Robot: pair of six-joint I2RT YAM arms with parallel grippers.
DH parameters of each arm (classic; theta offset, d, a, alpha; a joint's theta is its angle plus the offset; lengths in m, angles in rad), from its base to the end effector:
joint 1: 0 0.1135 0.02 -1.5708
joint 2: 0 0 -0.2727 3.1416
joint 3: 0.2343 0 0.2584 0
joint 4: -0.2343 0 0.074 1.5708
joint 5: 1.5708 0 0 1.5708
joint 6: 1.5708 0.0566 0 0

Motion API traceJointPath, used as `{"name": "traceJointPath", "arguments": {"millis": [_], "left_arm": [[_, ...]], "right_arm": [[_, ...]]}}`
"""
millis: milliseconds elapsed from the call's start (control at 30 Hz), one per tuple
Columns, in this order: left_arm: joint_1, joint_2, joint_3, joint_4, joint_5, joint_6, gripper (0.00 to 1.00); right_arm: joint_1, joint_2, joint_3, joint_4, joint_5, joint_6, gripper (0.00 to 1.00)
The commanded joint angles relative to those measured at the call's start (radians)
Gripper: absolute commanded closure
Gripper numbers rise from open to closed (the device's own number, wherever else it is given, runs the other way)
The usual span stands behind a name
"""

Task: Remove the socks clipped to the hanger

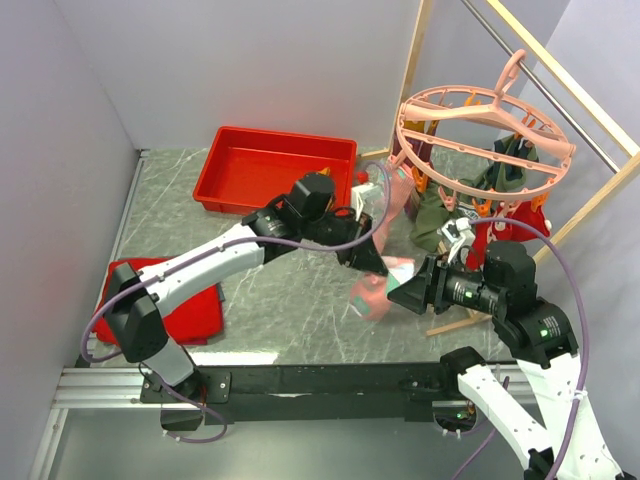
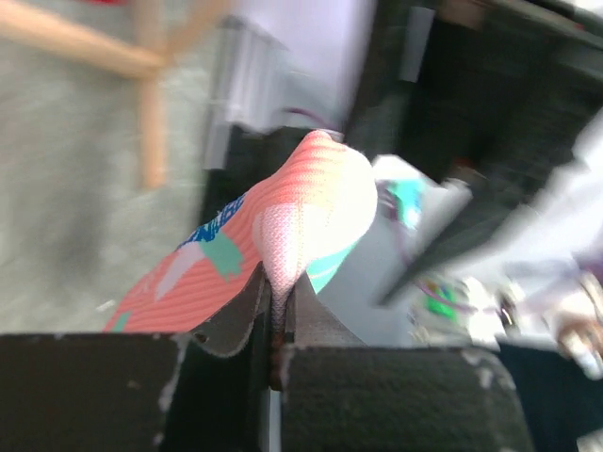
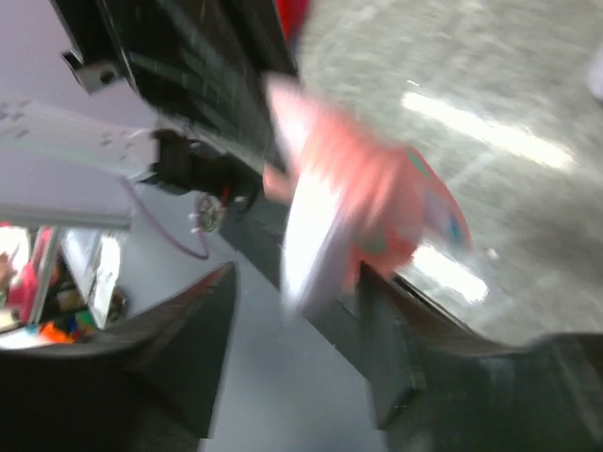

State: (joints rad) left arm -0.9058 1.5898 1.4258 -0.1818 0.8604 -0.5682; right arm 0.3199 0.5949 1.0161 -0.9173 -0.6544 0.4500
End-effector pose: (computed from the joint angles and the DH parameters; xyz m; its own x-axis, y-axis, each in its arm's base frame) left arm 0.2052 -0.3312 0.3667 -0.6893 0.3103 -0.6547 0.6909 0.0096 -0.7228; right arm 0.0875 0.0653 0.3672 -0.7364 0.1196 -0.6659 -0.4857 0.5917 0.6434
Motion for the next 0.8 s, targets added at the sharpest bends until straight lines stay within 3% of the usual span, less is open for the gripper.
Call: {"name": "traceJointPath", "arguments": {"millis": [0,167,400,533,733,767], "left_arm": [[0.062,-0.036,0.054,-0.178,-0.282,0.051,0.99],[0.197,-0.024,0.097,-0.290,-0.570,0.019,0.99],[0.355,0.097,0.272,-0.312,-0.713,0.064,0.99],[0.441,0.264,0.434,-0.311,-0.716,0.062,0.92],[0.573,0.482,0.567,-0.256,-0.586,-0.082,0.93],[0.593,0.502,0.578,-0.243,-0.581,-0.093,0.87]], "right_arm": [[-0.004,0.029,0.067,-0.084,0.235,-0.043,0.35],[-0.004,0.031,0.104,-0.150,0.364,-0.048,0.31],[-0.004,0.039,0.137,-0.164,0.363,-0.034,0.30],[-0.004,0.052,0.171,-0.172,0.366,-0.030,0.29],[-0.002,0.086,0.239,-0.215,0.397,-0.039,0.29],[-0.004,0.095,0.246,-0.221,0.401,-0.048,0.28]]}}
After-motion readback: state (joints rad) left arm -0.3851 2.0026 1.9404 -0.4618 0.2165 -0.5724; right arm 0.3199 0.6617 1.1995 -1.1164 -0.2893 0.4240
